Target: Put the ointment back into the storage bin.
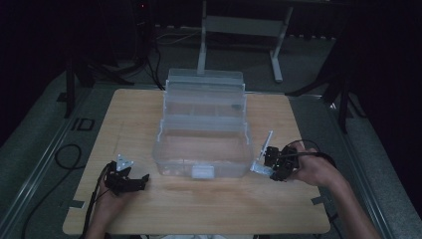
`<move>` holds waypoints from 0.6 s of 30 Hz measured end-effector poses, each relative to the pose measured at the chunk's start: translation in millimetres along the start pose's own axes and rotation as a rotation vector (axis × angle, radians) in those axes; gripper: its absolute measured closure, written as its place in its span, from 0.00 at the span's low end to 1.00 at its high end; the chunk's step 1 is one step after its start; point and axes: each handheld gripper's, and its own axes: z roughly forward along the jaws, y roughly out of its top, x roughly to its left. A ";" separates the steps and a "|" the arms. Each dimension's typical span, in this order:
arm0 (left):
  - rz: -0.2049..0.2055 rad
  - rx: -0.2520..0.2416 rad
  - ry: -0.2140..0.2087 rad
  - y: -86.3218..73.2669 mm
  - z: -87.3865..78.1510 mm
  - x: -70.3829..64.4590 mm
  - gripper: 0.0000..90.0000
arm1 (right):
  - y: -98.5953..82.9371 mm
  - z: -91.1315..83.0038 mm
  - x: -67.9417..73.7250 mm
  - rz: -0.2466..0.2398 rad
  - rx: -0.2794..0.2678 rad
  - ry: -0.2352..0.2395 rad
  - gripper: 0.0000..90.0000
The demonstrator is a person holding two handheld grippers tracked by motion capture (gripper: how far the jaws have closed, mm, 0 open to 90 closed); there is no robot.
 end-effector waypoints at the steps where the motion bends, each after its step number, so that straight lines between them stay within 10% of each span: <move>1: 0.000 0.000 0.000 0.0 0.0 0.0 0.11 | 1.2 -1.9 -0.5 -0.003 -0.004 -0.002 0.78; 18: 0.001 0.001 0.000 0.0 -0.1 0.1 0.11 | 28.0 -33.1 -6.8 -0.065 -0.055 -0.040 0.78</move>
